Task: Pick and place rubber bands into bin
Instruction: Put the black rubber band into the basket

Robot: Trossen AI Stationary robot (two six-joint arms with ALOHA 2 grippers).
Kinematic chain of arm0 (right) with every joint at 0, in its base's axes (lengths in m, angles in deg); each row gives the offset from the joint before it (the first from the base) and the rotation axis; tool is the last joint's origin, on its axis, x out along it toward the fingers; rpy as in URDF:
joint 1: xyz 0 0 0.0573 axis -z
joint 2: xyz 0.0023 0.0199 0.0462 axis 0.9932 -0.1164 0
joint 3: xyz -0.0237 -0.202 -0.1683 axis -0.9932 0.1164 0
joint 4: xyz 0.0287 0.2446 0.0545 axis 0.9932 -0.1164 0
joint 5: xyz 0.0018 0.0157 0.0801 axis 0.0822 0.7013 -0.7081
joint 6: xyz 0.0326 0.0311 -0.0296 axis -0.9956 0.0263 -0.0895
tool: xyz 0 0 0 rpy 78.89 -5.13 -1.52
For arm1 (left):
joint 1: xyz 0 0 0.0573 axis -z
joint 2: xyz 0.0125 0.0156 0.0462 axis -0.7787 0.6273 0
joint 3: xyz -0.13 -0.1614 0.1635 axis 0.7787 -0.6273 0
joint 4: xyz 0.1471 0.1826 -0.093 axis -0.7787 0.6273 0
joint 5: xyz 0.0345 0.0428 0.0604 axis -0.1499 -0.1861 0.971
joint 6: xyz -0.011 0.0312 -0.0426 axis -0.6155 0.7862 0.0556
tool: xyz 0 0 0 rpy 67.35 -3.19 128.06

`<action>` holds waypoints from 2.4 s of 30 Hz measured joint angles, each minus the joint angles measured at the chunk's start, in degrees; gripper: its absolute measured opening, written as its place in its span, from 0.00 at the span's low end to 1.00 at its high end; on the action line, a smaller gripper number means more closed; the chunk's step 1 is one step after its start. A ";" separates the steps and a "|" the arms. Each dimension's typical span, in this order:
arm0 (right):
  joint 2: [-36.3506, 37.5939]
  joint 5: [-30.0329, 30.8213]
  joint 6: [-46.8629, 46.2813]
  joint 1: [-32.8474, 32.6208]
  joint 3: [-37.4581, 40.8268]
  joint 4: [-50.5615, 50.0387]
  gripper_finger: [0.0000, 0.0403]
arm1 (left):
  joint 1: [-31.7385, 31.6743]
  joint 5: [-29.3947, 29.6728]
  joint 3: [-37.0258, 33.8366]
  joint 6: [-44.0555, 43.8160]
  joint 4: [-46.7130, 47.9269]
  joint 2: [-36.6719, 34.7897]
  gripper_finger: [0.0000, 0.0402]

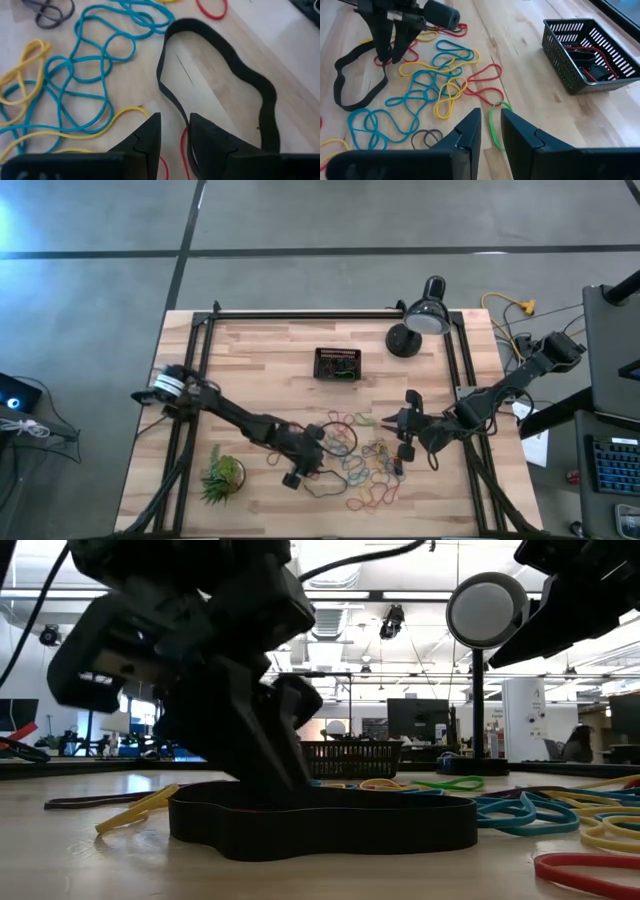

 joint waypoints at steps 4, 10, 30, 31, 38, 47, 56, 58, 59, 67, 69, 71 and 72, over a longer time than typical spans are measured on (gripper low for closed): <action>0.00 0.01 0.06 0.00 0.19 -0.02 0.17 | -0.02 0.09 0.04 -0.04 -0.04 1.09 0.22; -0.01 0.05 0.17 0.00 0.35 -0.04 0.17 | 0.09 3.88 -0.22 -1.96 -0.46 1.22 0.21; -0.02 0.11 0.17 0.00 0.35 -0.02 0.17 | 0.00 4.92 -0.05 -1.51 -0.01 0.67 0.02; -0.02 0.11 0.17 0.00 0.35 -0.02 0.17 | 0.00 4.92 0.02 -1.51 0.00 0.50 0.02; -0.02 0.11 0.17 0.00 0.35 -0.03 0.17 | 0.00 5.10 0.11 0.32 -0.02 -3.20 0.02; -0.02 0.09 0.16 0.00 0.35 0.20 0.17 | 0.07 5.43 -0.56 3.31 -0.10 -6.62 0.02; -0.02 0.09 0.26 0.02 0.35 0.63 0.17 | 0.20 2.56 -0.59 3.15 -1.27 -3.26 0.11; -0.02 0.09 0.28 0.02 0.45 0.58 0.17 | 0.19 2.86 -0.59 3.14 -1.37 -3.11 0.14; -0.02 0.09 0.28 0.02 0.46 0.62 0.17 | 0.17 3.02 -0.59 3.11 -1.37 -3.11 0.16; -0.02 0.09 0.37 0.02 0.46 0.81 0.17 | 0.02 3.04 -0.86 3.12 -1.50 -3.11 0.20; -0.02 0.09 0.37 0.02 0.46 0.83 0.17 | 0.00 3.04 -1.29 3.13 -1.46 -3.11 0.20; -0.02 0.09 0.37 0.02 0.46 0.84 0.17 | 0.00 3.06 -1.54 3.13 -1.49 -3.11 0.20; -0.02 0.09 0.37 0.02 0.46 0.86 0.17 | 0.00 3.06 -1.65 3.10 -1.53 -3.11 0.20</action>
